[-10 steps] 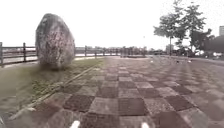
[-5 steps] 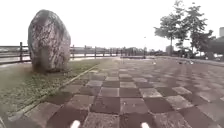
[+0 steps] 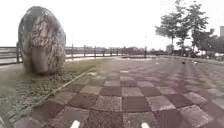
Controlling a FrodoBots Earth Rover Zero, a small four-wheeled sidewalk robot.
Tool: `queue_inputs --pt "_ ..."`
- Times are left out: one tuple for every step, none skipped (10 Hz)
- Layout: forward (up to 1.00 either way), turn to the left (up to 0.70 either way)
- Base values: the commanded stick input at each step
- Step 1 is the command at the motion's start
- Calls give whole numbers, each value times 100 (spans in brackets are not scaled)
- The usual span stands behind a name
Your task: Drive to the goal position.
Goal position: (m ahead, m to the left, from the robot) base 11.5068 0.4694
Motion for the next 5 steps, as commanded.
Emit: queue_inputs --pt "70 0" --pt "70 0" --pt "70 0" --pt "70 0" --pt "70 0"
